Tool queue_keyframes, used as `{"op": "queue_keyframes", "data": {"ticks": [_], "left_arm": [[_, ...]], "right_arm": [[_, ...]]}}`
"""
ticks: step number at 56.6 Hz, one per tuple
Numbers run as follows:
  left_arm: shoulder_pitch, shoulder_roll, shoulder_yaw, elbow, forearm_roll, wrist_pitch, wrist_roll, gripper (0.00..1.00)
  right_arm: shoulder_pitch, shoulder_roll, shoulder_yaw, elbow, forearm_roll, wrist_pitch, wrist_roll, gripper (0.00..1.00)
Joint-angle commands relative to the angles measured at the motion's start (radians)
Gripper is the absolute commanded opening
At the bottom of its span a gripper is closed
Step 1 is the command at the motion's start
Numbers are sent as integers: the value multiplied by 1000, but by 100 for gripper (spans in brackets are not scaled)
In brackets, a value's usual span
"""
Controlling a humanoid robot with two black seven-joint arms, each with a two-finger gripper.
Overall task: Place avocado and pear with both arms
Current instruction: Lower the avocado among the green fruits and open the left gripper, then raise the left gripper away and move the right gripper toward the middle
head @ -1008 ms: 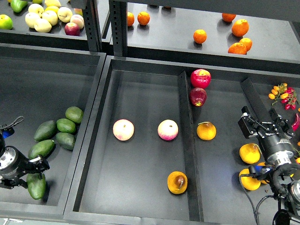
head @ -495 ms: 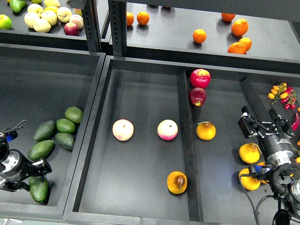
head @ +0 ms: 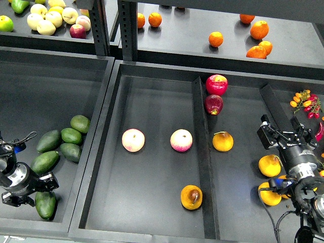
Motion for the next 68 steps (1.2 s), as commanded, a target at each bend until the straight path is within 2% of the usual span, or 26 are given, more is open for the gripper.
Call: {"op": "queue_keyframes", "data": {"ticks": [1, 24, 50, 68], "left_arm": [[-2, -1, -5, -3, 23, 0, 0, 77], [-14, 10, -55, -11, 56, 0, 0, 98], [-58, 61, -106, -2, 53, 0, 0, 99], [-86, 157, -339, 15, 38, 0, 0, 99]], "right_arm": [[-4, 0, 0, 2, 1, 2, 0, 100], [-4, 0, -2, 2, -1, 2, 0, 100], [-1, 0, -2, -1, -1, 2, 0, 100], [2, 0, -20, 0, 1, 2, -2, 100]]}}
